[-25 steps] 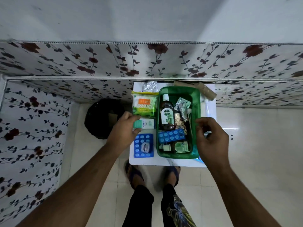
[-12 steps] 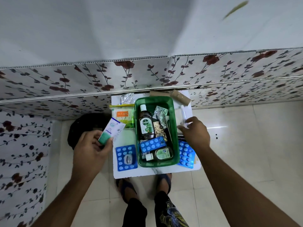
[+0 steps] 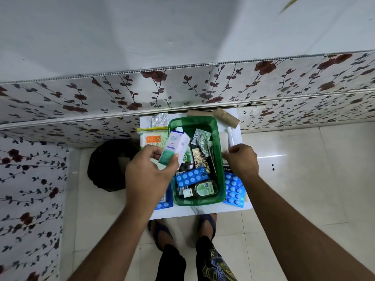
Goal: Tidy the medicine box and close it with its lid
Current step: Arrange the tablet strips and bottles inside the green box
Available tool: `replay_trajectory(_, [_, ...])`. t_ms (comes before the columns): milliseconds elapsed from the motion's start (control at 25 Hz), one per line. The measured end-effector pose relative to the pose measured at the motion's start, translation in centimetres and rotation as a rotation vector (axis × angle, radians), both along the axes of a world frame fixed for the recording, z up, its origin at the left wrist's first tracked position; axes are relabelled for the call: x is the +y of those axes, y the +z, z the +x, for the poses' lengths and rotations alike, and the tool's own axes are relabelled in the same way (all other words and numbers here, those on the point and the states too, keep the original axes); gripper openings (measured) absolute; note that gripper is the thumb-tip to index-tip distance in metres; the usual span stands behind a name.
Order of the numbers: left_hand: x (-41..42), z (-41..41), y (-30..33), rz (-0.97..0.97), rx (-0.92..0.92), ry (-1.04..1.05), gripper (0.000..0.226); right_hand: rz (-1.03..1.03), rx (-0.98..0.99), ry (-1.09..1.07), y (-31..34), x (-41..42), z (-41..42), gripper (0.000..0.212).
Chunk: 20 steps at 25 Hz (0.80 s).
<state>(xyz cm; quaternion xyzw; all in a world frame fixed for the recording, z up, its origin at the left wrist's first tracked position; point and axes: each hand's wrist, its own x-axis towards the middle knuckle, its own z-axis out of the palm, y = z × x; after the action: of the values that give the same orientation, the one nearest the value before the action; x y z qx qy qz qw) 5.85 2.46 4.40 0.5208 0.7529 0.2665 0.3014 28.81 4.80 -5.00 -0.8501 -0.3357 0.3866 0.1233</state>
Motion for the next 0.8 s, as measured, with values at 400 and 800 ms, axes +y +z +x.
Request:
replay_trajectory(400, [4.8, 9.0, -6.3, -0.199, 0.036, -0.003, 0.039, 0.134, 0.114, -0.174, 0.1, -1.0, 1.3, 0.021])
replay_trajectory(800, [4.8, 5.5, -4.6, -0.216, -0.223, -0.176, 0.035, 0.325, 0.113, -0.285, 5.1, -1.6, 0.8, 0.024])
